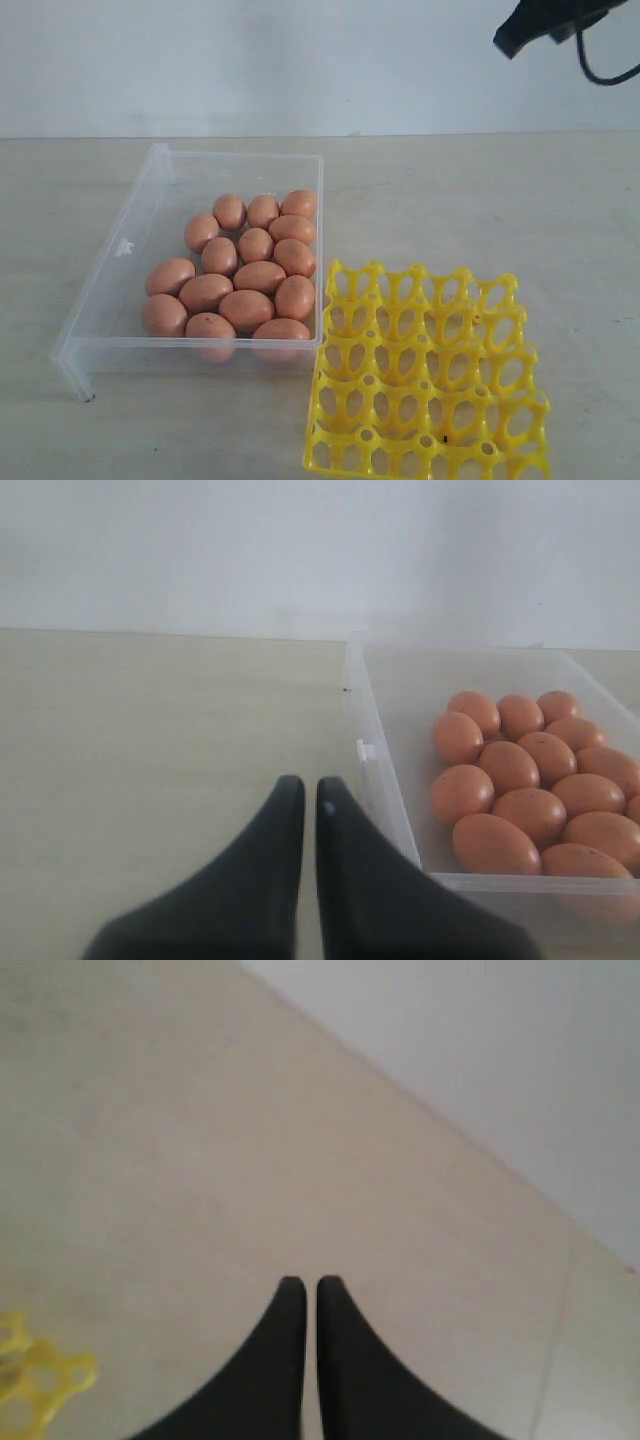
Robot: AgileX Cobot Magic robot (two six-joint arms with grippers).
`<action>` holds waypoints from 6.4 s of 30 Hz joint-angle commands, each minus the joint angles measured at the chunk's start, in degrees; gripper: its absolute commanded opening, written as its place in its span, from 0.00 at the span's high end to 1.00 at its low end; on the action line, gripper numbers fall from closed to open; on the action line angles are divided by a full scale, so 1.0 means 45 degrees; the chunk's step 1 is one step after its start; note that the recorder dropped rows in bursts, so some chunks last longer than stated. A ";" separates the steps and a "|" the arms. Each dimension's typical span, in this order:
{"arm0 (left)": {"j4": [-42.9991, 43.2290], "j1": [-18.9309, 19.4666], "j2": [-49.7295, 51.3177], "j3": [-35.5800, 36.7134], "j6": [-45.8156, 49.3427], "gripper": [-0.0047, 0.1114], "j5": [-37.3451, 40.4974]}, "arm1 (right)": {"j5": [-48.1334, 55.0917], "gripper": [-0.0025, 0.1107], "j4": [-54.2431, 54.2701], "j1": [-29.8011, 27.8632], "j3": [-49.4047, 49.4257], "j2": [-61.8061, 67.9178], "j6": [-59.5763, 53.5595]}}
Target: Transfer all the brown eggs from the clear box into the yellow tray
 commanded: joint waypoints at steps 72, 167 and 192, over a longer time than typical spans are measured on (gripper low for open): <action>-0.0032 0.0043 -0.0028 0.0032 0.0029 0.92 -0.0110 | -0.2574 0.98 0.9693 0.4567 -0.0679 0.5288 -0.9433; -0.0032 0.0043 -0.0028 0.0032 0.0029 0.92 -0.0110 | -2.2350 0.76 -1.2018 -0.0766 0.8713 0.3702 1.4768; -0.0032 0.0043 -0.0028 0.0032 0.0029 0.92 -0.0123 | -2.2528 0.76 -1.1993 -0.0766 0.8688 0.4749 1.4566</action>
